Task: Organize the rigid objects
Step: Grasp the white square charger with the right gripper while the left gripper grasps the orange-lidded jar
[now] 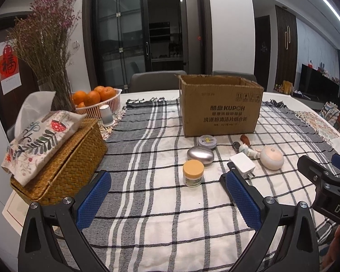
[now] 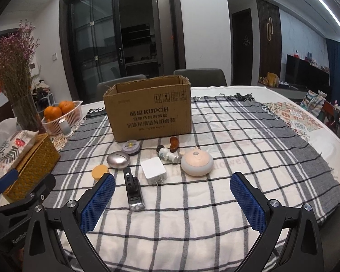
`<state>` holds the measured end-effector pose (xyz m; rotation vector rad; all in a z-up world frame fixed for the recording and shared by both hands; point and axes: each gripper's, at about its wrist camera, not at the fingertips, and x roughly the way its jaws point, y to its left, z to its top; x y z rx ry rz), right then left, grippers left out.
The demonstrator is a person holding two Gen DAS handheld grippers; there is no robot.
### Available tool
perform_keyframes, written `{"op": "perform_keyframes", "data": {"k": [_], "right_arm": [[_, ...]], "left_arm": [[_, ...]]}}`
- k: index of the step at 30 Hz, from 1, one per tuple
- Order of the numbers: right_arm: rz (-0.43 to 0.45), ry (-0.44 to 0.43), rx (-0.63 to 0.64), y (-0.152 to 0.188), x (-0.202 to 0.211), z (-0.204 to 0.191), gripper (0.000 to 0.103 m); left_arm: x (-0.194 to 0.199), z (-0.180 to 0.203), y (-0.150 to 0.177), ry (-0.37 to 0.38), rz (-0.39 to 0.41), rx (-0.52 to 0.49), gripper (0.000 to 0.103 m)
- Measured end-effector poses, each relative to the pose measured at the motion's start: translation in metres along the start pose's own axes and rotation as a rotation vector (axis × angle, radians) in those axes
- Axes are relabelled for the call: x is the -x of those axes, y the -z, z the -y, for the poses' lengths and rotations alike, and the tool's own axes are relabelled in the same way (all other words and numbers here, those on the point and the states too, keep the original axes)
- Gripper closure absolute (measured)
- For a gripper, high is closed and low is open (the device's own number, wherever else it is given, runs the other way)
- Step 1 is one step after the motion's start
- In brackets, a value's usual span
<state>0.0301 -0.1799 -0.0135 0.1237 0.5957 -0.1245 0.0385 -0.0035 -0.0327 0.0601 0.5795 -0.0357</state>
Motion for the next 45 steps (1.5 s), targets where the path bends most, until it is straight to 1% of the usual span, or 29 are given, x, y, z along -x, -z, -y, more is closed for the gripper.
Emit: {"op": "perform_keyframes", "data": {"k": [3,11,16,20,25,27,30,35,39,45], "right_arm": [[-0.024,-0.01,-0.001,-0.002,-0.014,-0.001,0.001],[-0.111,-0.044,0.012,-0.004,-0.053,-0.004,0.006],[-0.16,-0.06,0.025,-0.004,-0.077,-0.004,0.012],[-0.191,-0.078,0.04,-0.004,-0.094,-0.006,0.015],[-0.238,-0.096,0.053,-0.003,-0.117,-0.008,0.022],[-0.254,-0.104,0.054,-0.003,-0.126,-0.008,0.023],[-0.271,-0.108,0.062,-0.002,-0.136,-0.009,0.024],[-0.307,-0.126,0.062,-0.001,-0.152,-0.009,0.031],[-0.337,-0.151,0.054,0.002,-0.165,-0.009,0.034],[-0.356,-0.179,0.061,0.002,-0.179,-0.013,0.038]], "left_arm": [[-0.015,0.0,-0.001,0.011,-0.036,0.003,0.0],[-0.044,0.004,-0.001,0.013,-0.093,-0.015,0.0],[-0.063,0.006,-0.001,0.024,-0.128,-0.031,0.004],[-0.079,0.007,-0.001,0.032,-0.156,-0.036,0.004],[-0.096,0.01,0.0,0.039,-0.186,-0.043,0.006],[-0.104,0.011,0.002,0.053,-0.207,-0.041,0.007],[-0.115,0.012,0.003,0.068,-0.235,-0.039,0.013],[-0.131,0.014,0.005,0.106,-0.283,-0.037,0.019],[-0.14,0.016,0.005,0.115,-0.297,-0.046,0.021],[-0.153,0.018,0.003,0.144,-0.316,-0.04,0.029]]}}
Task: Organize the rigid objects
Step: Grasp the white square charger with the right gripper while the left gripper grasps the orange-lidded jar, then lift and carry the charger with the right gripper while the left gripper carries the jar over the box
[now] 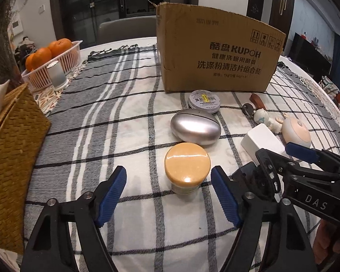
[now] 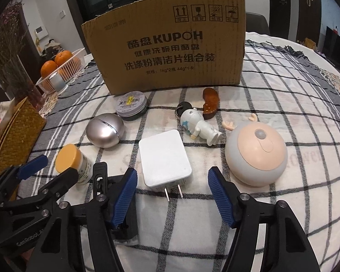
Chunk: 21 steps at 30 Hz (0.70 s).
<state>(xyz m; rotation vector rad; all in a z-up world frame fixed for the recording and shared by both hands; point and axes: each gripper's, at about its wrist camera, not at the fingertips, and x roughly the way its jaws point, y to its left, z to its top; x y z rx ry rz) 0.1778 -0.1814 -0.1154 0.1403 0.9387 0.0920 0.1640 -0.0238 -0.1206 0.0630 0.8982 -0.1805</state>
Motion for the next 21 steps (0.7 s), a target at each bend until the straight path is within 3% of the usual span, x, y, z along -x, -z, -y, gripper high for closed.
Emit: {"op": "perform_keyframes", "data": {"k": [9,13,21], "right_arm": [[-0.018,-0.027,0.008,-0.007,-0.016,-0.002,0.048],[-0.012,-0.032,0.017,-0.01,-0.02,-0.004,0.051],[0.001,-0.027,0.03,-0.01,-0.021,-0.007,0.053]], "left_arm": [[-0.015,-0.001,-0.005,0.051,-0.028,0.014,0.048],[-0.021,-0.001,-0.006,0.075,-0.045,0.029,0.062],[-0.019,-0.003,-0.007,0.07,-0.027,0.052,0.063]]}}
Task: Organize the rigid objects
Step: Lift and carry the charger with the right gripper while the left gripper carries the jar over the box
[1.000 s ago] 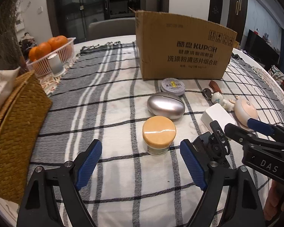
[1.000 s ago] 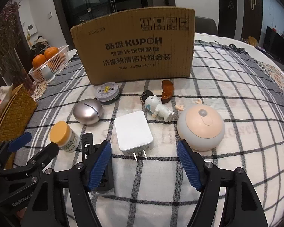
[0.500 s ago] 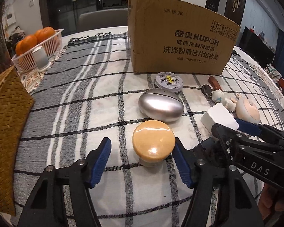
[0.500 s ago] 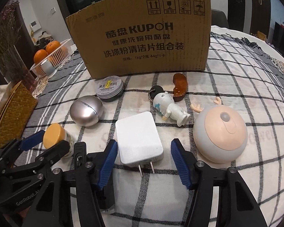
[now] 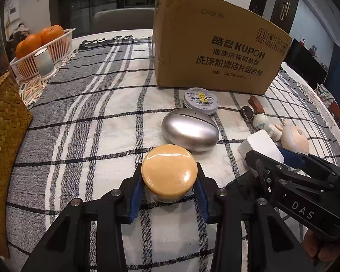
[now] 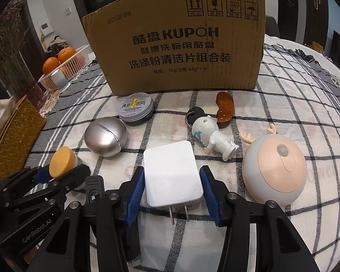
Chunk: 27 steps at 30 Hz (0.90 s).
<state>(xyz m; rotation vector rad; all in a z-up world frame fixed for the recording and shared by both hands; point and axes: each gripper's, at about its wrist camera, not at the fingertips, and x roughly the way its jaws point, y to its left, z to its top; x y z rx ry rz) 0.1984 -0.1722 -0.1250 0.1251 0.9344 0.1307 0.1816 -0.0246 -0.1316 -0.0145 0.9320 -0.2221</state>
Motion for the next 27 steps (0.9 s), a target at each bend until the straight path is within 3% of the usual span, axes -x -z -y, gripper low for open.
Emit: {"op": "perform_keyframes", "data": {"k": [9,27], "right_arm": [[0.033,0.002,-0.012,-0.001,0.016,0.001,0.056],[0.179,0.015,-0.015,-0.014,0.082,-0.002,0.057]], "left_arm": [[0.024,0.005,-0.006,-0.024,0.079,-0.03,0.063],[0.079,0.025,-0.029,0.012,0.207,-0.059,0.063]]}}
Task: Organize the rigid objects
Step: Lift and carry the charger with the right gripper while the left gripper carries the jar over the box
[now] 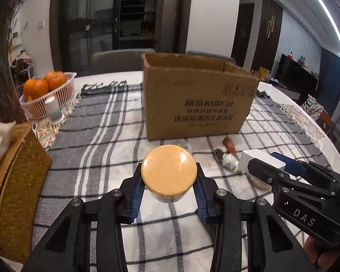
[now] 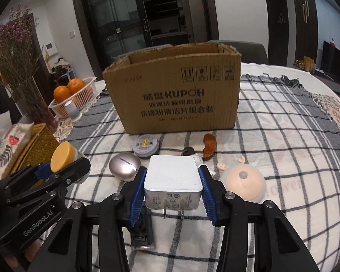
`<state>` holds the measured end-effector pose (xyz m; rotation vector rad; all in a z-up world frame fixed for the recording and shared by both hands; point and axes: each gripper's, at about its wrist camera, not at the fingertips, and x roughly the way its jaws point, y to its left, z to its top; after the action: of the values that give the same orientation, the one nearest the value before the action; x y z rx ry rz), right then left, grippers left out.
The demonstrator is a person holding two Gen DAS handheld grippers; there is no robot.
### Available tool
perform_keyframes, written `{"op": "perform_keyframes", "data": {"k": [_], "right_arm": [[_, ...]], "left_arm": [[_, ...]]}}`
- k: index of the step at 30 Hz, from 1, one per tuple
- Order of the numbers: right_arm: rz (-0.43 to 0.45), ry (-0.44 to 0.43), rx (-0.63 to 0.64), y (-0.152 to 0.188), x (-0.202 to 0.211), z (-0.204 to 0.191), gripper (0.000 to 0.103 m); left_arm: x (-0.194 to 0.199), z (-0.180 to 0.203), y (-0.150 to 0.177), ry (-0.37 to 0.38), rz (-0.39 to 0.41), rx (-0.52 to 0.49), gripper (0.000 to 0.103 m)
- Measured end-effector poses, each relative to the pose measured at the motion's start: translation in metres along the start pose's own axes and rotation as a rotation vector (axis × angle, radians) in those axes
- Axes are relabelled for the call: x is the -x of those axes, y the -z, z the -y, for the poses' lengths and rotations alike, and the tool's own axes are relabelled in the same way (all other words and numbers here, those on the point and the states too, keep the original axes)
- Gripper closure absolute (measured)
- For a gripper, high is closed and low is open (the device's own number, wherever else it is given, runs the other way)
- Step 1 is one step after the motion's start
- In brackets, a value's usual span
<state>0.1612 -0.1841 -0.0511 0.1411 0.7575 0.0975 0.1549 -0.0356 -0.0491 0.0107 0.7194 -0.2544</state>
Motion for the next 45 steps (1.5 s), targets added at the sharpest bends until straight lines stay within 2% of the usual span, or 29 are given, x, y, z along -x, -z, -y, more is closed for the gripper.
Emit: {"op": "perform_keyframes", "data": {"k": [14,24,34,45], "right_arm": [[0.15,0.01,-0.022,-0.04,0.034,0.005,0.057],[0.236,0.028,-0.034,-0.076,0.041,0.007,0.057],[0.27,0.036,-0.04,-0.111,0.038,0.012,0.057],[0.238,0.044,-0.015,-0.147,0.022,0.016,0.056]], "left_arm": [[0.014,0.009,-0.051,0.06,0.089,-0.031,0.063],[0.013,0.012,-0.093,0.058,0.154,-0.078,0.063],[0.006,0.012,-0.126,0.074,0.152,-0.088,0.063],[-0.024,0.012,-0.162,0.087,0.082,-0.1,0.063]]}}
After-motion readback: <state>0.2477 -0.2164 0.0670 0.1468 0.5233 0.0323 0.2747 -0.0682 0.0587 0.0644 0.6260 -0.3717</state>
